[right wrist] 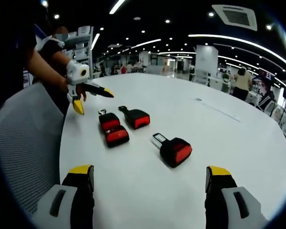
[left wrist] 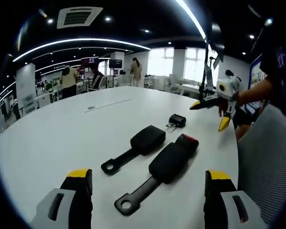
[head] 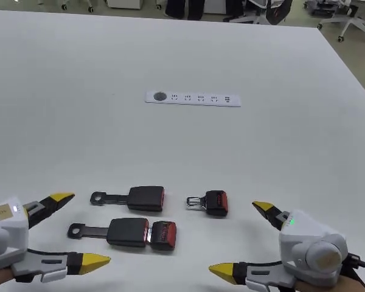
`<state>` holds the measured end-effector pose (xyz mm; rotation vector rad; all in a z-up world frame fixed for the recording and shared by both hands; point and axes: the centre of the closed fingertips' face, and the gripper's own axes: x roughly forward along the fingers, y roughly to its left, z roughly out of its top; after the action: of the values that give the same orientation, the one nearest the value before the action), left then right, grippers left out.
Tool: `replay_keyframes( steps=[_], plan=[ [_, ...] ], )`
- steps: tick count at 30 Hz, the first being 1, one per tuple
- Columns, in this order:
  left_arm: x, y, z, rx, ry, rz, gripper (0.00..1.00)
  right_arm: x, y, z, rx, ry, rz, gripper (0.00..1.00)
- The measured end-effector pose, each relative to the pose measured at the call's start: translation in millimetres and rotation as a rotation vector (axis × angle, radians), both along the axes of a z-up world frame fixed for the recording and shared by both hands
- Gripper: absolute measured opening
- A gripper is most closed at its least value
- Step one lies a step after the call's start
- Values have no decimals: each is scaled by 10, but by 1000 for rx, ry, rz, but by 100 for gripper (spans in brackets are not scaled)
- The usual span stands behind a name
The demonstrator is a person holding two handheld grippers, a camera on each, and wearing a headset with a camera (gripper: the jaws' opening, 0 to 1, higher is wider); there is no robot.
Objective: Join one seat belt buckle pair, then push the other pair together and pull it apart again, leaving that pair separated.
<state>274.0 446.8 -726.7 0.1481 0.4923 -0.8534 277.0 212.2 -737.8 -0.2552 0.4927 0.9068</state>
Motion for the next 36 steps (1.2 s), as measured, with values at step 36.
replay_keyframes(
  steps=[36],
  plan=[
    [-14, -22, 57, -18, -2, 24, 100, -37, 14, 0, 2, -11, 14, 99]
  ],
)
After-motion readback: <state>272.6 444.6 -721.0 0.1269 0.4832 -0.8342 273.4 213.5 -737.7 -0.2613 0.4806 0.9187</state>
